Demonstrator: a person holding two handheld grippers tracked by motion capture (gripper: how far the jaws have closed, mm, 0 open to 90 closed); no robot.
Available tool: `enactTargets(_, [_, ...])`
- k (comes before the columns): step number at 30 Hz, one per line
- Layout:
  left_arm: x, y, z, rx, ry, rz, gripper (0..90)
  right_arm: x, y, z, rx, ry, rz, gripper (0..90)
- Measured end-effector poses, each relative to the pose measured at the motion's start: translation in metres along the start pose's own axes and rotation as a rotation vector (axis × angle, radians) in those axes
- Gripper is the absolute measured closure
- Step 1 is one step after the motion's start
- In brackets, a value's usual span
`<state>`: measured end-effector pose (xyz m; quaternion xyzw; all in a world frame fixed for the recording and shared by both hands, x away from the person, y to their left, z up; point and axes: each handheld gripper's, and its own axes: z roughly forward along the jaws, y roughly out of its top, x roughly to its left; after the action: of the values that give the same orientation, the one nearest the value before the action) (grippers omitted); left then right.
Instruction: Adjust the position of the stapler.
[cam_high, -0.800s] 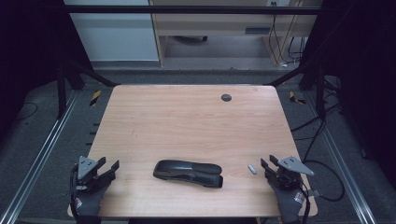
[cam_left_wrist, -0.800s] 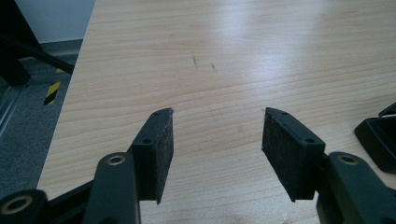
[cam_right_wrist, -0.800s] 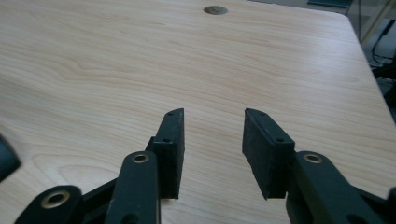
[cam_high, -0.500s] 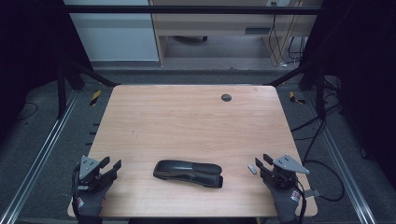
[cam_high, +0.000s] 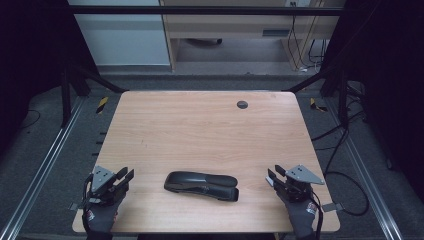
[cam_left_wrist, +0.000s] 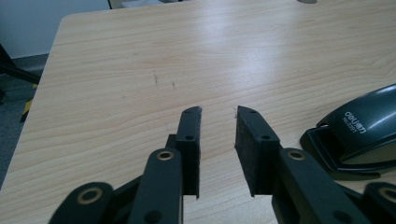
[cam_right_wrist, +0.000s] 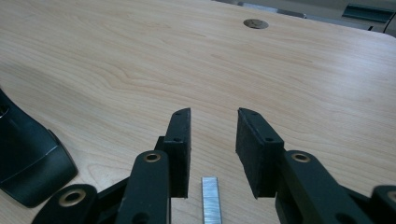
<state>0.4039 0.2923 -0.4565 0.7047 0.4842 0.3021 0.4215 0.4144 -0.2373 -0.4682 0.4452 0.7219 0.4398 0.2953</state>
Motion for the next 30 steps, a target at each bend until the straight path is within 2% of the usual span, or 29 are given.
enactTargets(1, [-0.002,0.001,0.001,0.000,-0.002,-0.010,71.9,0.001,0.000,0.001,0.005,0.005,0.004,66.4])
enactTargets(6, [-0.005,0.004,0.005,0.004,-0.016,-0.005,78.3,0.002,-0.001,0.006,0.023,0.008,-0.001,66.7])
enactTargets(14, [-0.013,0.015,0.012,0.000,-0.036,0.017,85.6,0.004,-0.001,0.007,0.022,0.008,0.000,67.1])
enactTargets(24, [-0.026,0.035,0.024,-0.028,-0.063,0.028,87.7,0.004,0.000,0.008,0.020,0.010,0.002,69.5])
enactTargets(30, [-0.036,0.043,0.031,-0.034,-0.076,0.050,89.1,0.004,0.000,0.009,0.020,0.009,0.000,70.0])
